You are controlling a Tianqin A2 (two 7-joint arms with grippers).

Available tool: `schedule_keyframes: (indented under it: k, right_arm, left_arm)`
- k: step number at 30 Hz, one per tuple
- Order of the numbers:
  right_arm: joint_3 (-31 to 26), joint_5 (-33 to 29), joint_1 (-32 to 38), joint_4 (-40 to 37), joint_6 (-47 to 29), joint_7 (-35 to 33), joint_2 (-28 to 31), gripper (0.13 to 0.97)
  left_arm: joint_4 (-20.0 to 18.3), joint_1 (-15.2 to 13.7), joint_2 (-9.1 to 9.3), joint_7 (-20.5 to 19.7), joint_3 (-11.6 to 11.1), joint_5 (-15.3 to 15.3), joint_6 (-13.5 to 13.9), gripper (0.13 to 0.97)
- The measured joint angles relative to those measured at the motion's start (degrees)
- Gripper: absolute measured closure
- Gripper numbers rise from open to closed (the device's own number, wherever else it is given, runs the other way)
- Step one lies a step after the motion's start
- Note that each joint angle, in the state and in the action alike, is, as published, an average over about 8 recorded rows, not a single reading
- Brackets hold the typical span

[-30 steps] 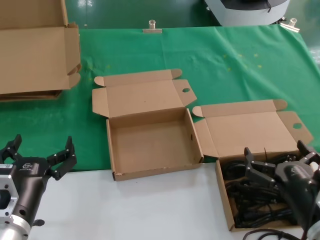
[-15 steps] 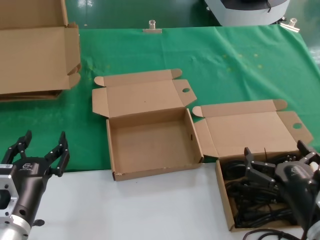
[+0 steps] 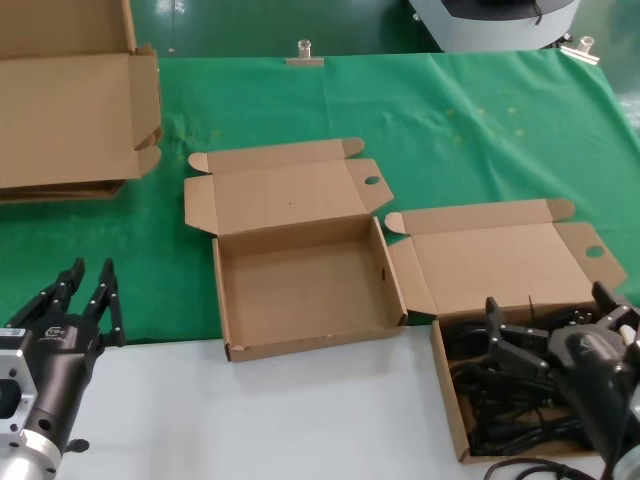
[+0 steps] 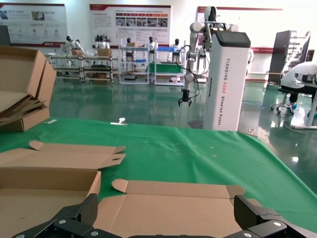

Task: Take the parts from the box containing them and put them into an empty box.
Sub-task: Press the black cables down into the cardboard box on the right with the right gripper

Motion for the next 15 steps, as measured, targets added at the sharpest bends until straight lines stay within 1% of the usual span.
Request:
schedule_keyframes:
  k: [2,6,8,11,15]
  right_arm:
    - [-0.37,0.25,-0.18,0.32,0.36,0.19,0.57,0.129]
    - [-2.02,1.51,-0.61,1.28,1.76,0.61,2.92,0.129]
    - [-3.4,2.71,-0.83,1.91,2.78,0.66,4.86,0.129]
    - [-6.25,5.41,-1.07,3.12,4.64,0.39,8.98,0.129]
    - [-11.11,10.41,-0.99,5.21,7.13,-0.27,16.61,0.129]
  left_arm:
    - [0.0,0.0,0.0,0.0,0.0,0.0,0.0,0.823]
    - [0.0,0.0,0.0,0.0,0.0,0.0,0.0,0.823]
    - [0.0,0.0,0.0,0.0,0.0,0.0,0.0,0.843]
    - [0.0,0.0,0.0,0.0,0.0,0.0,0.0,0.874]
    - [0.0,0.0,0.0,-0.01,0.0,0.0,0.0,0.906]
